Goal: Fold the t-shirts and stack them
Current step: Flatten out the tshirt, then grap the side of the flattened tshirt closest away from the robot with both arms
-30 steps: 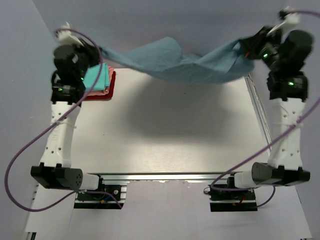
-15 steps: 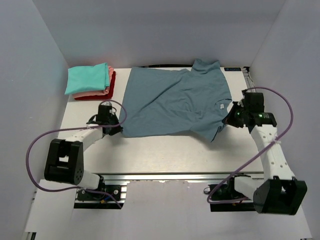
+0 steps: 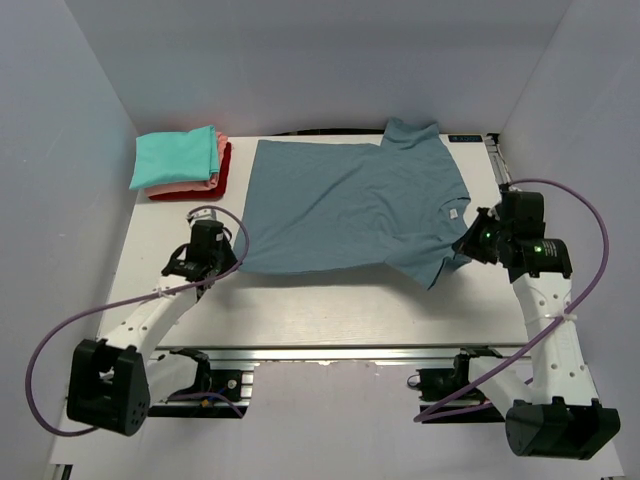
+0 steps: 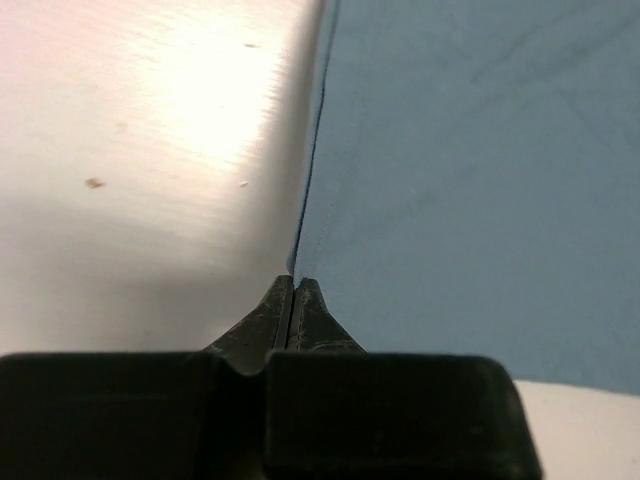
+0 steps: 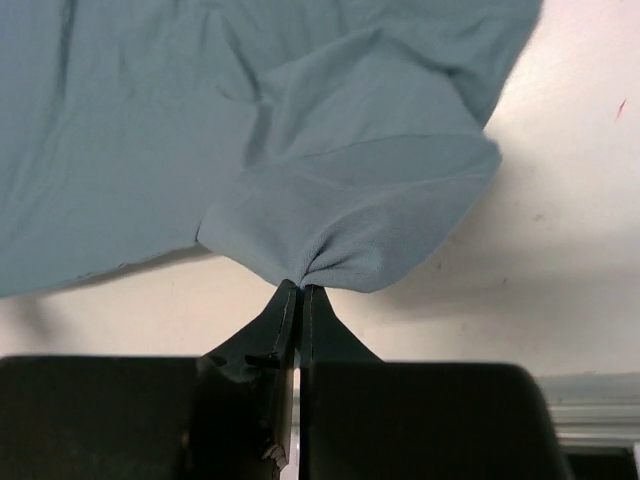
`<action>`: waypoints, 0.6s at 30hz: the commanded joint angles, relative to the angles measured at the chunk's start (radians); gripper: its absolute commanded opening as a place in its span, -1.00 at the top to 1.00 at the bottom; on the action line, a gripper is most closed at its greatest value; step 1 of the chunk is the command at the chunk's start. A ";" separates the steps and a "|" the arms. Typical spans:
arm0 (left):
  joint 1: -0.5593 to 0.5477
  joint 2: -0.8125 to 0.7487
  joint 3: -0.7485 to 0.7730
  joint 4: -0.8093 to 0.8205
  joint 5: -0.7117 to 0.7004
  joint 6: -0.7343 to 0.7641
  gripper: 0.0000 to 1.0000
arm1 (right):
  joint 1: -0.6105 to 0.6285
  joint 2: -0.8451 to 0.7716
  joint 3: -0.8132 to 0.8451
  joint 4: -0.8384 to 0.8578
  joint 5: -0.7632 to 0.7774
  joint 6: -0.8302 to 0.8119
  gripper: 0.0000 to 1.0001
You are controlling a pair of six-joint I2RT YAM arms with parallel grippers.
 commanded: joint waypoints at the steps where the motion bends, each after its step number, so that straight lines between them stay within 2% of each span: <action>1: 0.002 -0.061 0.033 -0.110 -0.136 -0.018 1.00 | 0.030 -0.026 -0.041 -0.095 -0.065 0.022 1.00; 5: 0.002 -0.073 0.036 -0.149 -0.138 -0.023 1.00 | 0.033 -0.052 -0.041 -0.202 0.002 0.011 1.00; 8: 0.002 -0.088 0.001 -0.163 -0.127 -0.023 1.00 | 0.033 -0.067 -0.064 -0.285 -0.012 0.014 1.00; 13: 0.001 -0.127 -0.019 -0.160 -0.113 -0.030 1.00 | 0.033 -0.168 -0.257 -0.268 -0.029 0.042 1.00; 18: 0.001 -0.088 -0.008 -0.182 -0.113 -0.030 1.00 | 0.038 -0.254 -0.410 -0.242 -0.065 0.082 1.00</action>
